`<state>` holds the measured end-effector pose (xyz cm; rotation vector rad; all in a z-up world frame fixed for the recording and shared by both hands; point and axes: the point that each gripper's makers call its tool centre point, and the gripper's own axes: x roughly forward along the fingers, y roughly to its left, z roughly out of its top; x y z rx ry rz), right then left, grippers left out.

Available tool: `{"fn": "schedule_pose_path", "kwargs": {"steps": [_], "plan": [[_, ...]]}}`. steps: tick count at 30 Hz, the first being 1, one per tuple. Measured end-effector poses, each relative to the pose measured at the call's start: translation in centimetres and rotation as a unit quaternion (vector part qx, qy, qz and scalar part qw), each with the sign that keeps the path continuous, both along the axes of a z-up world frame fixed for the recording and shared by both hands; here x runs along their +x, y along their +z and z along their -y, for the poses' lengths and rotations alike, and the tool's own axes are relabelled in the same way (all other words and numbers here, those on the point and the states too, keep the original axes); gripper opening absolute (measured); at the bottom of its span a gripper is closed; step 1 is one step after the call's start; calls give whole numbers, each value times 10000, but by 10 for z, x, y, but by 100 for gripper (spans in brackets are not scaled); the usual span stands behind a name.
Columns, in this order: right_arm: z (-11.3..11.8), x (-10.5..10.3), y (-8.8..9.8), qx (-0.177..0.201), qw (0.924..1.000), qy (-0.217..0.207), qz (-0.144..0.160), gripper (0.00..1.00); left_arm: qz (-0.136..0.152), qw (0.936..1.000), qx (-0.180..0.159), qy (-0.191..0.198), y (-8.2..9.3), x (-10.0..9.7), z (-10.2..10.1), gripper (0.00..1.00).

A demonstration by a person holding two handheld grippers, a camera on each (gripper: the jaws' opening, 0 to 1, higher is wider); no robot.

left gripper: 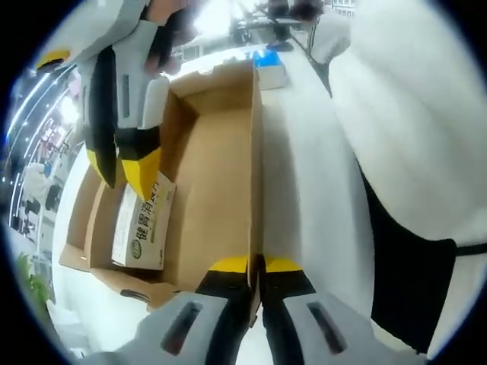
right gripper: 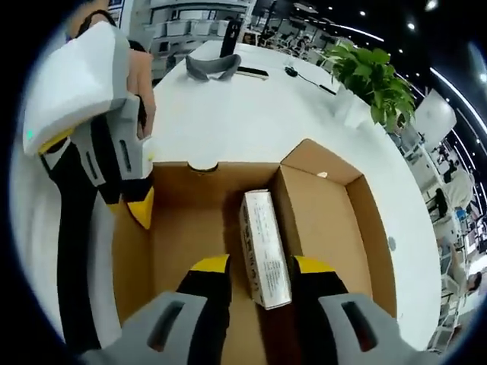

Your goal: Operate the shoe box by opening the lid, removing the specified soft item, and placing it in the target area until the item is outside and the box remains undamaged.

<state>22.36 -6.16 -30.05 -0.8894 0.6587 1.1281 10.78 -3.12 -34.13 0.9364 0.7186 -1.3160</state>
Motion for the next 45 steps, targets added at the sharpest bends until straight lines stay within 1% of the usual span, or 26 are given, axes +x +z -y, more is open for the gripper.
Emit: {"fn": "schedule_pose_path", "kwargs": {"steps": [7, 9, 12, 14, 18, 20, 25, 26, 28, 29, 30, 32, 35, 36, 37, 38, 40, 42, 45], "plan": [[-1, -1, -6, -94, 9999, 134, -33, 29, 40, 10000, -10, 12, 0, 0, 0, 3], [0, 1, -8, -144, 9998, 138, -1, 30, 54, 10000, -15, 13, -1, 0, 0, 3], [1, 3, -11, -159, 9998, 114, -77, 27, 35, 10000, -11, 23, -1, 0, 0, 3], [1, 4, -11, -176, 9997, 129, -58, 26, 33, 10000, -17, 5, -1, 0, 0, 3], [0, 4, -12, -244, 9993, 271, -51, 26, 49, 10000, -45, 40, -1, 0, 0, 3], [-2, 6, -12, -241, 9992, 304, -94, 27, 59, 10000, -6, 70, -1, 1, 1, 3], [-1, 4, -13, -454, 9976, 525, -9, 26, 18, 10000, -20, 83, -1, 1, 1, 3], [-1, 5, -12, -467, 9976, 504, -19, 24, 43, 10000, -12, 75, -1, 1, 1, 3], [2, 7, -10, -475, 9984, 281, -136, 14, 57, 10000, -21, 78, -1, 1, 1, 3], [6, 1, -11, -489, 9976, 118, -476, 14, 66, 9999, -22, 74, 0, 1, 1, 3], [5, 2, -10, -417, 9977, 9, -542, 14, 69, 9999, -23, 71, 0, 1, 1, 3], [9, 3, -10, -496, 9969, -70, -608, 13, 64, 9999, -25, 77, 0, 1, 1, 3], [11, 1, -9, -446, 9955, -230, -802, 13, 62, 10000, -16, 69, 0, 1, 1, 3], [12, 1, -10, -424, 9953, -273, -825, 13, 71, 9999, -22, 83, 0, 1, 1, 3], [12, 1, -10, -360, 9950, -332, -870, 13, 77, 9999, -25, 82, 0, 1, 1, 3], [12, -1, -10, -296, 9938, -426, -985, 13, 92, 9999, -27, 71, 0, 1, 1, 3], [15, -3, -9, -246, 9920, -574, -1098, 11, 90, 9999, -25, 75, 0, 1, 1, 3], [18, -4, -9, -190, 9924, -608, -1049, 9, 72, 9999, -9, 82, 0, 1, 1, 3], [20, -10, -10, -47, 9931, -590, -1015, 9, 80, 9999, -17, 81, 0, 2, 1, 3]]}}
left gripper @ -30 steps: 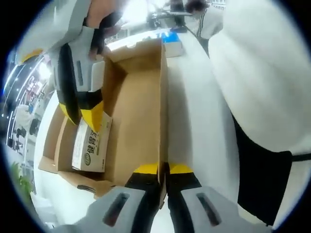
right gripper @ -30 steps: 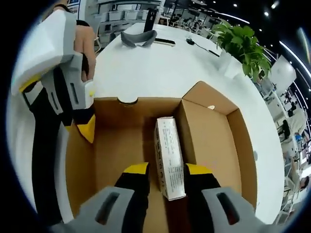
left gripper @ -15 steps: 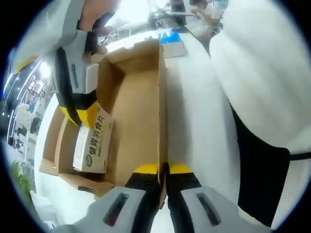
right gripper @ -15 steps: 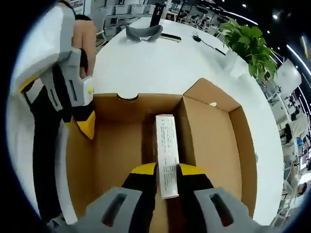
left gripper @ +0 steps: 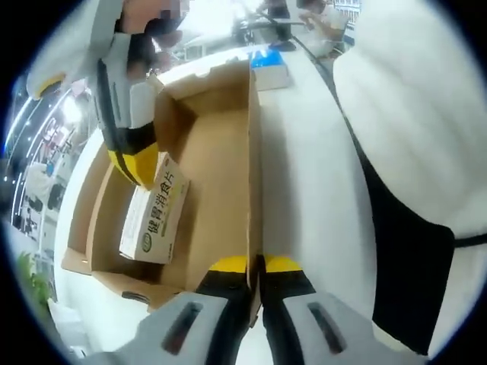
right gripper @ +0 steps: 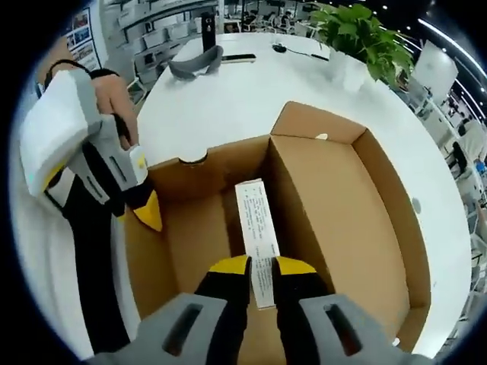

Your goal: Operate the shoe box by opening the lid, removing the specified soft item, and placing it in the target area until the item is outside and the box remains undamaged.

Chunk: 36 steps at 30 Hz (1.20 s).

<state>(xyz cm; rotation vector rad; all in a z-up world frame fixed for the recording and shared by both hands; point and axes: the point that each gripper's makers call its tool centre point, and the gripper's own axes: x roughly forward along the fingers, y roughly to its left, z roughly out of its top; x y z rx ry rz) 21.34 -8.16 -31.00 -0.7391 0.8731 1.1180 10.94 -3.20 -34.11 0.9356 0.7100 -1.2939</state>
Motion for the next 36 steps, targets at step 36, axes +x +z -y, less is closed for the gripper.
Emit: {"fn": "schedule_pose_path", "kwargs": {"steps": [36], "plan": [[-26, 4, -35, -786, 9948, -140, -632, 22, 17, 10000, 17, -12, 0, 1, 0, 3]]}}
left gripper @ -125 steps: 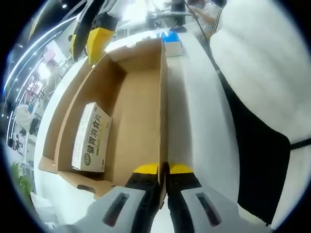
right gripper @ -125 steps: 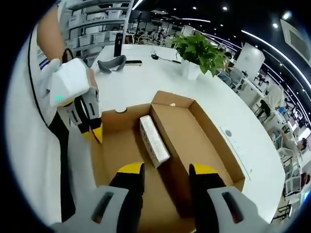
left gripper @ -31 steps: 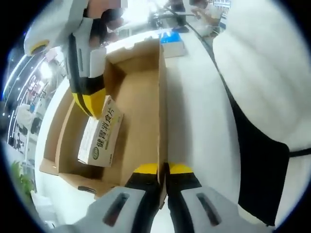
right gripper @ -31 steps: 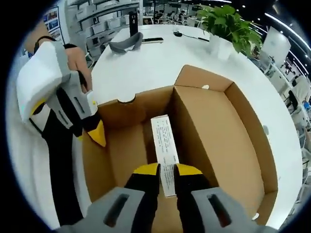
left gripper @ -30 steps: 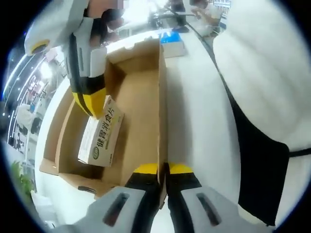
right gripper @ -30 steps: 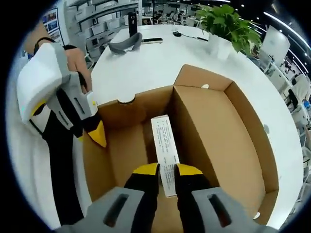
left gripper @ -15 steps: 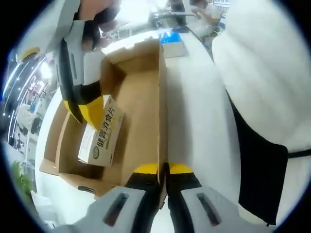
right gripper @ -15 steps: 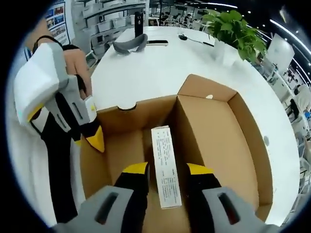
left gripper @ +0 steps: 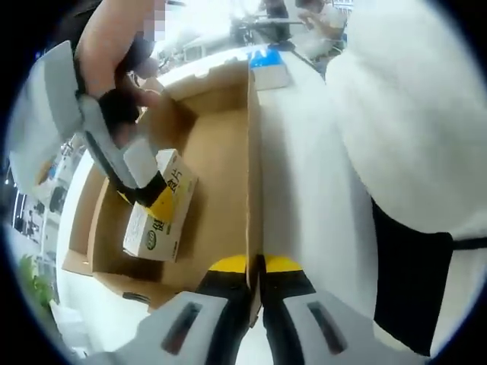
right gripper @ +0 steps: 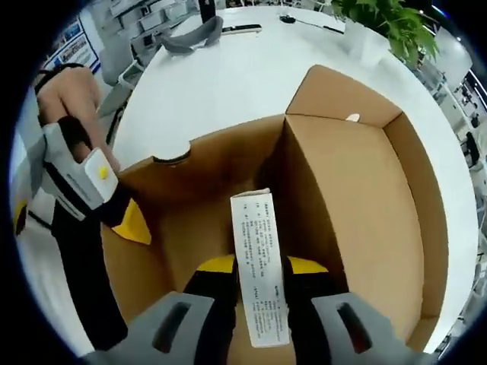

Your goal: Operate the shoe box by opening the lid, removing the specified soft item, and placing it in the target area until the item is outside and the box remains undamaged.

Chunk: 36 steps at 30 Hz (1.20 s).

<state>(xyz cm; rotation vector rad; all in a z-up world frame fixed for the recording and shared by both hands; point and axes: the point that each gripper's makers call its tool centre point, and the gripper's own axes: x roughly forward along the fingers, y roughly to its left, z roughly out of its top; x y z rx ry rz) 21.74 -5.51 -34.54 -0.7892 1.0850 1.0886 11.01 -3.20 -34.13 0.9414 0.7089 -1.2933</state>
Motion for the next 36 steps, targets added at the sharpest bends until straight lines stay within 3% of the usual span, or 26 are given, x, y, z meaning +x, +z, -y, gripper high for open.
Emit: {"fn": "schedule_pose_path", "kwargs": {"steps": [2, 8, 13, 16, 20, 23, 36], "plan": [[2, -4, -1, -6, 9999, -72, -142, 22, -20, 10000, 9, 16, 0, 0, 0, 3], [8, -8, -8, -120, 9998, -112, -100, 23, 0, 10000, 2, 36, 0, 0, 0, 3], [9, -2, -5, 236, 9934, -1116, -144, 22, 42, 10000, -11, 7, 0, -1, 0, 3], [13, -8, -5, 260, 9927, -1163, -164, 21, -59, 10000, 5, 44, 0, 1, 0, 3], [13, -9, -3, 498, 9920, -1147, 178, 21, -30, 10000, -1, 74, -1, 0, 0, 3], [18, -13, -4, 406, 9900, -1347, 97, 20, -7, 10000, -2, 71, 0, -1, 0, 3], [33, -18, -1, 483, 9827, -1693, 569, 20, -22, 10000, 3, 8, 0, 0, 0, 3]]}}
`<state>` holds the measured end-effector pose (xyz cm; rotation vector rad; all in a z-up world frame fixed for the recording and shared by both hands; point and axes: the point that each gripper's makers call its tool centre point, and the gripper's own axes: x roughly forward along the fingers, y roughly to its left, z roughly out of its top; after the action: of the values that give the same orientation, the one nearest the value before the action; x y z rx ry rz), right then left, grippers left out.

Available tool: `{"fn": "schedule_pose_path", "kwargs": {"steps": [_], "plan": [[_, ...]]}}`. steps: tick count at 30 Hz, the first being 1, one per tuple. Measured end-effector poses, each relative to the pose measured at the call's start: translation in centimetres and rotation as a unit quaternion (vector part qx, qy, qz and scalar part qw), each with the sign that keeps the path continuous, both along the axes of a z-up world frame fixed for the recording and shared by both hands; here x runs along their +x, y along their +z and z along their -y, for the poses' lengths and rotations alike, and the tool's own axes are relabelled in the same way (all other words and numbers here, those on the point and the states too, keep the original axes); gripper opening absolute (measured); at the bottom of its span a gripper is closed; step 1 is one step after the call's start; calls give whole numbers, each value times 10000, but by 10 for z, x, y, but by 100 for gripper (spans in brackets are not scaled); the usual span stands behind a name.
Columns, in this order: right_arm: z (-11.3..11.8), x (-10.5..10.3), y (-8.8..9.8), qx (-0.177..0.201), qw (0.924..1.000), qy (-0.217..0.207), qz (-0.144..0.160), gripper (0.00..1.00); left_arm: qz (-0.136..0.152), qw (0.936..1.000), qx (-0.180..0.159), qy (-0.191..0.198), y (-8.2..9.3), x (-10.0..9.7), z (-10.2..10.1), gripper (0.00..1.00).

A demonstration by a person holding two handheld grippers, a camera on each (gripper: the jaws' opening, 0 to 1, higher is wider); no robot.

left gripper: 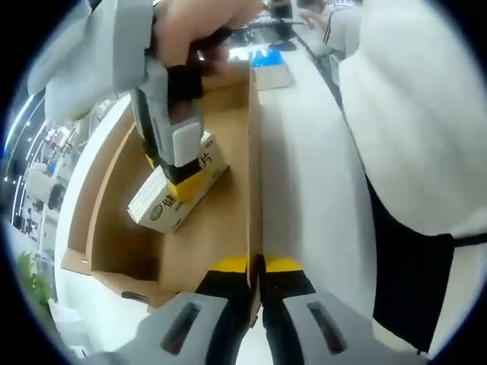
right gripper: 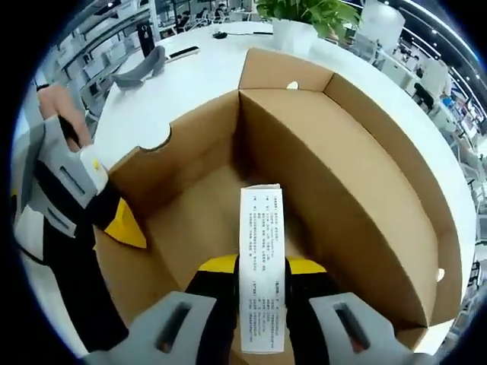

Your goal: Operate the shoe box by opening the lid, removing the specified soft item, and placing it in the target area until the item is outside and the box remains undamaged.

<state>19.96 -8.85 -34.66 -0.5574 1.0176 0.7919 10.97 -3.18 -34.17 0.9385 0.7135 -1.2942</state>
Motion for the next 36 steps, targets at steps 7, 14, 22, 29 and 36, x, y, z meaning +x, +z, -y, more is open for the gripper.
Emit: {"fn": "schedule_pose_path", "kwargs": {"steps": [7, 14, 22, 29, 36], "plan": [[2, -4, 5, 305, 9991, -303, -66, 20, 15, 10000, -4, -5, 0, 0, 0, 3], [0, -5, 9, 485, 9984, -294, -54, 20, 12, 10000, -10, 4, 0, 0, 0, 3], [4, -8, 9, 600, 9963, -580, -182, 20, 20, 10000, -20, 28, 1, 0, 0, 3], [13, -9, 19, 682, 9957, -613, -145, 20, 54, 10000, -24, 31, 1, 0, 0, 4], [20, -15, 23, 1073, 9865, -1143, -470, 20, 63, 10000, -37, 40, 1, 0, 0, 4]]}}
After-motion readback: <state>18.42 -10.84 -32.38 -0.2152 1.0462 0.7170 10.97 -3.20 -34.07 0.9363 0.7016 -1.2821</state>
